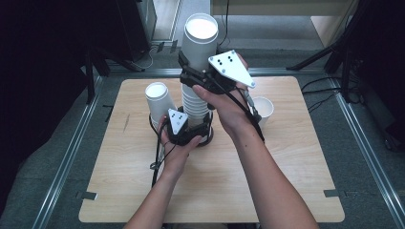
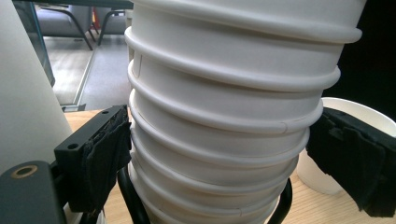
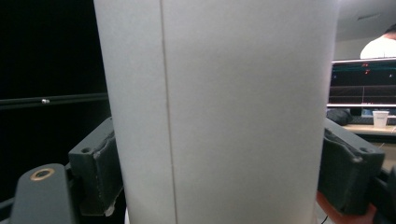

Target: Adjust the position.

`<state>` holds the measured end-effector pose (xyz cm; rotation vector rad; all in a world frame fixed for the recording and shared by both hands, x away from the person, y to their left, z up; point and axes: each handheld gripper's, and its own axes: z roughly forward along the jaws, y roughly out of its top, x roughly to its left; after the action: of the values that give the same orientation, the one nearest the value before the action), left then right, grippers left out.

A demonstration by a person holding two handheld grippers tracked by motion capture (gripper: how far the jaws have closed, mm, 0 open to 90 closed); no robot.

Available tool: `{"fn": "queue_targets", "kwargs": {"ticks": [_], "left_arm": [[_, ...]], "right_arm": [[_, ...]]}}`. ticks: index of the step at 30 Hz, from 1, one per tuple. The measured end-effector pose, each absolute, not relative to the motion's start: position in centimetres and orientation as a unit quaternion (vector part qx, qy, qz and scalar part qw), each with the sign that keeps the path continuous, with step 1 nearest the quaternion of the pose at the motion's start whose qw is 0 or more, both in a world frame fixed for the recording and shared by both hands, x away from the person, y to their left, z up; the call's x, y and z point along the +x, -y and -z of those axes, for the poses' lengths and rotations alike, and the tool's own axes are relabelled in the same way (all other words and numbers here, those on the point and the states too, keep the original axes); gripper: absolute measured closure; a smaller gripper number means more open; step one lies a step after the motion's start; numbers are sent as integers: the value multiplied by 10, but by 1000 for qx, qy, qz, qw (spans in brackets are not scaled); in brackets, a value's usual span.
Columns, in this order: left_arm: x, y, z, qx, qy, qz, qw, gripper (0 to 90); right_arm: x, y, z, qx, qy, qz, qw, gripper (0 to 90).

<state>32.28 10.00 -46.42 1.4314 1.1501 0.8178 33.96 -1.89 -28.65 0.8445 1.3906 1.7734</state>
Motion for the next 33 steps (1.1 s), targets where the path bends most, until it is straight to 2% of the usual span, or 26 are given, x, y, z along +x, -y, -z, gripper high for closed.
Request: {"fn": "queue_targets", "kwargs": {"ticks": [15,23,33], "left_arm": [[321,-102,465,602,-479,-341,540,77],[316,-106,466,601,-476,-336,546,106],[303,-110,466,613,-464,-334,546,94]], "right_arm": [[314,32,272,317,-536,-692,366,153],[304,51,279,328,-536,-685,370,153],[291,79,290,339,-528,-685,371,152]]}}
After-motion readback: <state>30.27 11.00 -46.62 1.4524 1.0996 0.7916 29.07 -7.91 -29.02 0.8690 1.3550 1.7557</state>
